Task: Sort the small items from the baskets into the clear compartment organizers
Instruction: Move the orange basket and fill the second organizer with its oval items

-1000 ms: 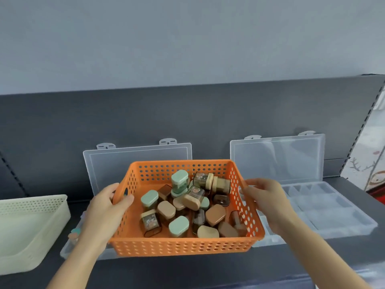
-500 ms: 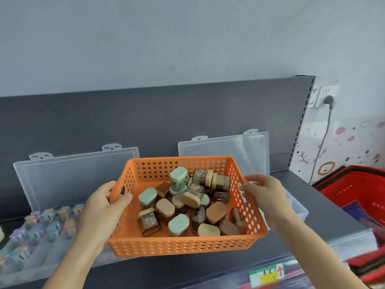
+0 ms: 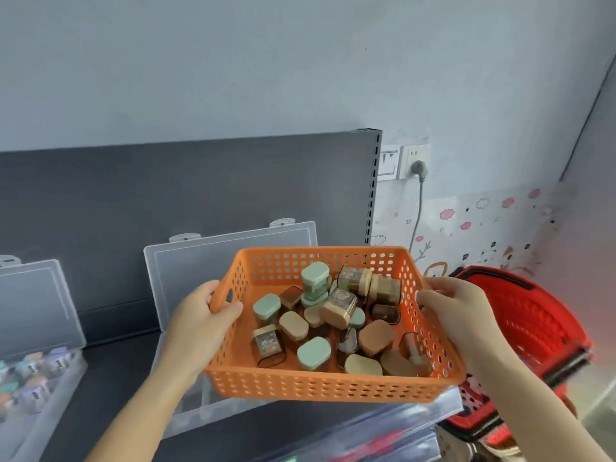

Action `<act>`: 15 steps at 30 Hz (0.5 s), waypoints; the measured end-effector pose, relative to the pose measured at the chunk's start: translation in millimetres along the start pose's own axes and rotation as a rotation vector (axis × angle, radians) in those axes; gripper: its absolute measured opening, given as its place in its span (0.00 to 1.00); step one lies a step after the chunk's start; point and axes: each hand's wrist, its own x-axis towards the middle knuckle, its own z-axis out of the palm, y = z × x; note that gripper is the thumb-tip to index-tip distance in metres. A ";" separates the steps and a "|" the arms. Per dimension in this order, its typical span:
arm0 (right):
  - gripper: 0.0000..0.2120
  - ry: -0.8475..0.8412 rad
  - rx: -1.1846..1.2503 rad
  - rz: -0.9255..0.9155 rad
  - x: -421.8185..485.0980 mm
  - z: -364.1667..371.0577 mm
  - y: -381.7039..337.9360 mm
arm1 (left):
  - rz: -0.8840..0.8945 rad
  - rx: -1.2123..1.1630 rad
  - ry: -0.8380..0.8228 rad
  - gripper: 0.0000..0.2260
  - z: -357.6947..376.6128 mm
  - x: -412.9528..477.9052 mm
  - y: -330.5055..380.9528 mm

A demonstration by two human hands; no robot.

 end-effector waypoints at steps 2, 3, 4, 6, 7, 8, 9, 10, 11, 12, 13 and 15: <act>0.07 0.065 0.014 0.014 7.0 -19.4 8.8 | 0.020 0.000 -0.061 0.04 25.2 17.1 13.1; 0.07 0.103 0.019 0.020 10.2 -27.7 13.1 | 0.032 0.010 -0.089 0.04 37.6 27.8 18.2; 0.07 0.138 0.015 0.028 12.4 -35.1 16.4 | 0.042 0.021 -0.122 0.05 49.2 39.2 22.1; 0.07 0.197 0.002 0.055 14.6 -46.1 23.5 | 0.051 0.029 -0.201 0.05 70.6 62.1 27.9; 0.07 0.225 0.000 0.072 14.5 -50.2 27.4 | 0.056 0.029 -0.242 0.05 81.3 73.5 30.3; 0.07 0.249 -0.001 0.088 14.0 -53.6 31.0 | 0.071 0.032 -0.283 0.04 92.0 84.3 33.1; 0.07 0.266 -0.007 0.100 13.8 -56.7 34.6 | 0.090 0.040 -0.321 0.04 102.6 95.7 35.5; 0.07 0.275 -0.017 0.110 13.7 -59.3 37.0 | 0.112 0.057 -0.356 0.04 111.9 105.1 38.8; 0.07 0.287 -0.027 0.121 13.8 -61.8 39.4 | 0.132 0.073 -0.390 0.04 120.6 113.7 41.8; 0.06 0.305 -0.030 0.135 14.7 -63.9 41.6 | 0.149 0.080 -0.427 0.05 128.6 121.6 44.1; 0.06 0.325 -0.029 0.149 15.8 -65.3 44.2 | 0.159 0.076 -0.464 0.06 136.7 128.9 45.6; 0.06 0.353 -0.030 0.175 17.3 -66.9 49.6 | 0.170 0.066 -0.537 0.09 150.8 140.7 47.4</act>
